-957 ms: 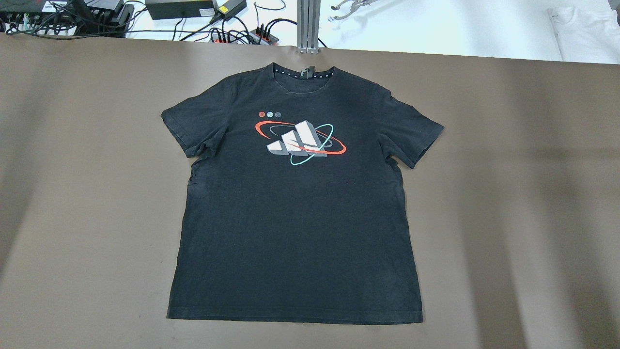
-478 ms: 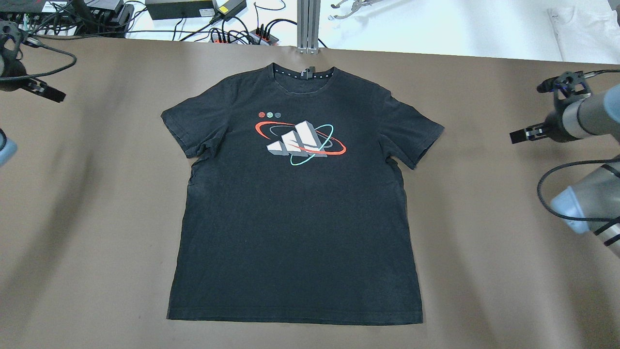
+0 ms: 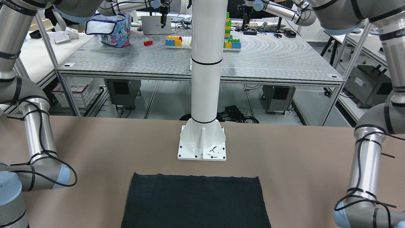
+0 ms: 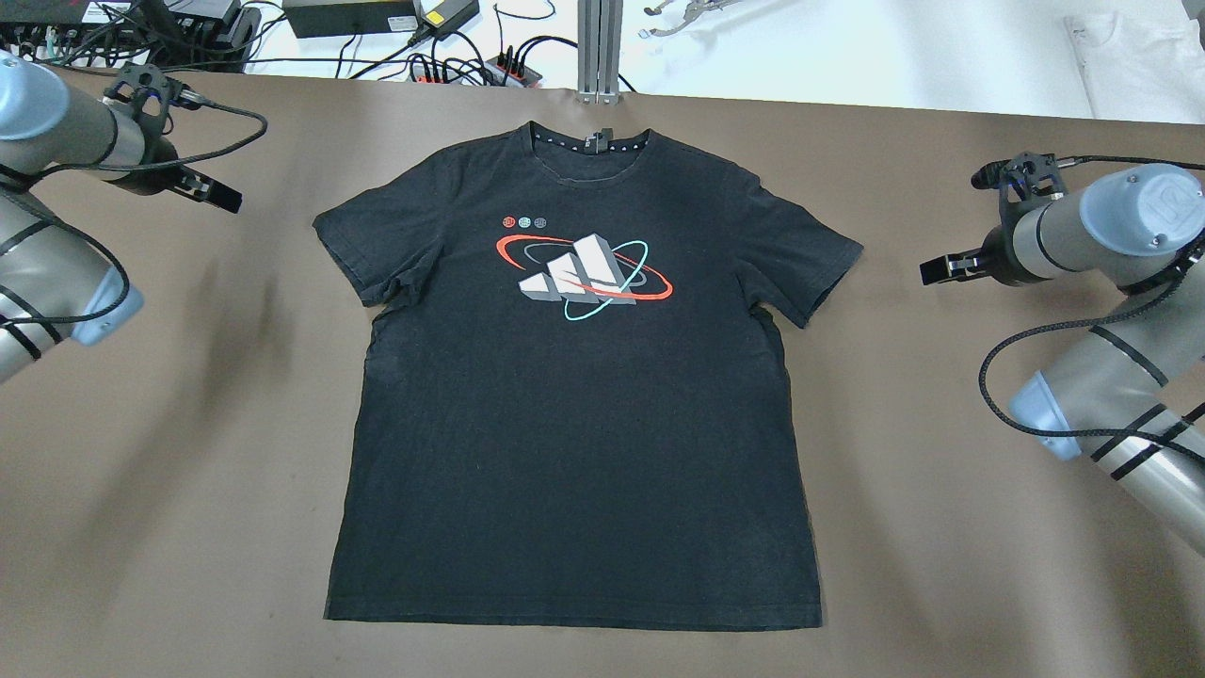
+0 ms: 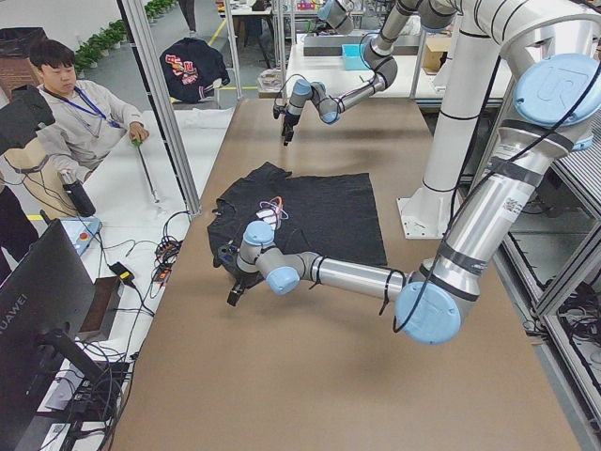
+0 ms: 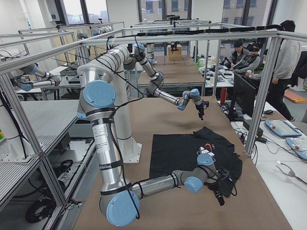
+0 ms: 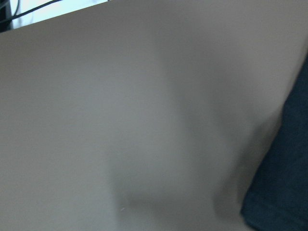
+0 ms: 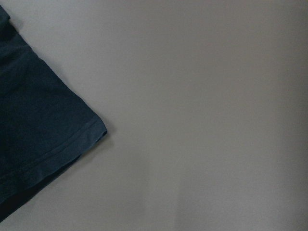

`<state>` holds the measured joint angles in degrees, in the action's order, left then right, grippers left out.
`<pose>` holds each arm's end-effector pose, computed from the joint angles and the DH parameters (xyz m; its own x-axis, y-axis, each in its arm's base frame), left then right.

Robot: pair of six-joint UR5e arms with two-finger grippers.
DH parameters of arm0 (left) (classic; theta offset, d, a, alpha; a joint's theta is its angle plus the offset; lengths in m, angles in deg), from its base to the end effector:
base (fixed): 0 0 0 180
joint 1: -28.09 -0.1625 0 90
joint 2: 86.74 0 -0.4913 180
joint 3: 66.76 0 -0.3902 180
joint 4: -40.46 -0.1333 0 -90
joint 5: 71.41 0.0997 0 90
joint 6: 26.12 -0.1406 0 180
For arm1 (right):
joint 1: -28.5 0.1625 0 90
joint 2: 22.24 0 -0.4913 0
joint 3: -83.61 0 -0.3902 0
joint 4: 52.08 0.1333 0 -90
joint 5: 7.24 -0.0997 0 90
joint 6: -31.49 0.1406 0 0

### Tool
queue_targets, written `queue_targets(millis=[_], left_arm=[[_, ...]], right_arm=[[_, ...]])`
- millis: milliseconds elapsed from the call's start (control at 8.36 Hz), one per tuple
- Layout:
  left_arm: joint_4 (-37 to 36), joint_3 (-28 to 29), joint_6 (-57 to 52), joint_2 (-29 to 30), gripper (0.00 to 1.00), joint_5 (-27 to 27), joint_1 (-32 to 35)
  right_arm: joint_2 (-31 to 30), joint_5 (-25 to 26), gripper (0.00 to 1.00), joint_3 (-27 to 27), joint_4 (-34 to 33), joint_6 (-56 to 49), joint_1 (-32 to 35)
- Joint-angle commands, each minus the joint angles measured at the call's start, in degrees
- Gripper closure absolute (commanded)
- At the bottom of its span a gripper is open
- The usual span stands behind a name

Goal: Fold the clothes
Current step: 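Move left gripper to shirt shoulder while right gripper approaches the sleeve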

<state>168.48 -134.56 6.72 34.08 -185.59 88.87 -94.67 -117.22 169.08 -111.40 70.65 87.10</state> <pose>0.3241 -0.7345 0.5415 0.7286 0.2676 -0.6306 0.0713 0.8859 0.4584 -0.2877 -0.6349 0.5694 0.7644 -0.1464 0.6279 -0.1369 0.9148 0.3800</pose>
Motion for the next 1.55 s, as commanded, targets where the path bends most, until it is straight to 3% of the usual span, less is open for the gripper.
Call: queue_targets(millis=[0,120,359,598,1076,1435], left_arm=[[0.0,8.2,4.1,8.6,0.01,0.0,-2.7],[0.0,9.4,4.1,9.3,0.03,0.0,-3.0],[0.1,9.9,4.1,9.3,0.18,0.1,-3.4],[0.4,9.4,4.1,8.6,0.25,0.3,-3.9],[0.7,9.4,4.1,8.3,0.29,0.5,-5.1],[2.1,9.4,4.1,7.4,0.42,0.5,-5.1]], right_arm=[[0.1,0.5,0.06,0.0,0.2,0.4,-0.9],[0.1,1.6,0.06,0.0,0.2,0.4,-1.1],[0.1,4.1,0.06,0.0,0.2,0.5,-2.6],[0.2,4.1,0.06,0.0,0.2,0.4,-2.8],[0.2,4.2,0.06,0.0,0.2,0.4,-2.8],[0.2,4.2,0.06,0.0,0.2,0.4,-2.9]])
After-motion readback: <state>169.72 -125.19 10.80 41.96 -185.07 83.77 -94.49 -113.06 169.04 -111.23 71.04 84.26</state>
